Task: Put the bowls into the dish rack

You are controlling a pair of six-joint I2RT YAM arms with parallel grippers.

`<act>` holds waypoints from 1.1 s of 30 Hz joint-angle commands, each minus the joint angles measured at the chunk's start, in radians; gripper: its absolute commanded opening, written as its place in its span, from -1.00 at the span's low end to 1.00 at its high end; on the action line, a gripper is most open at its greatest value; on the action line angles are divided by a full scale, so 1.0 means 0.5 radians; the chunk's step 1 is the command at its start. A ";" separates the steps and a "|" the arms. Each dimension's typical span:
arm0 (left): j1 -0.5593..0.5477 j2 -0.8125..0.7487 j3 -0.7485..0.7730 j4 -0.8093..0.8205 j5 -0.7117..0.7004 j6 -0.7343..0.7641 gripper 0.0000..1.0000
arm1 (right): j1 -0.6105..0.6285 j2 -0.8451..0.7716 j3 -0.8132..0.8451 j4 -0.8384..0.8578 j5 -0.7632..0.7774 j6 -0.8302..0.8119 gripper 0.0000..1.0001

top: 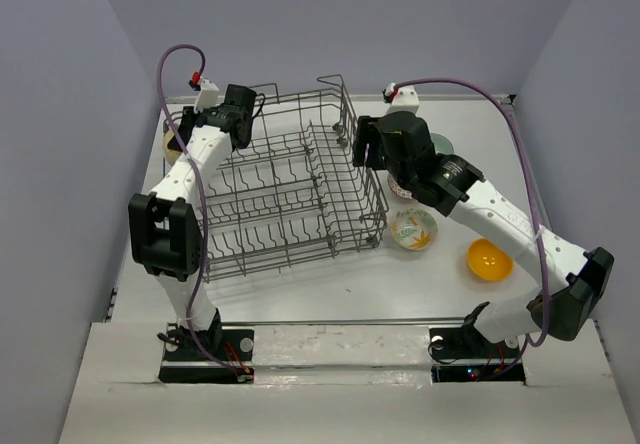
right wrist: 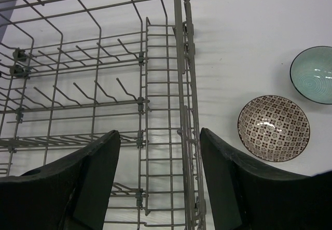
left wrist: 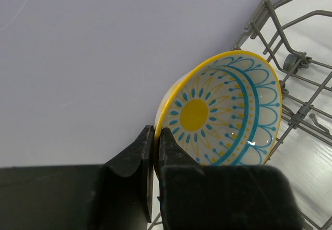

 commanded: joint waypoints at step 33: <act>-0.151 -0.013 -0.463 1.134 -0.404 1.091 -1.00 | 0.019 -0.121 -0.122 0.161 0.060 0.023 0.40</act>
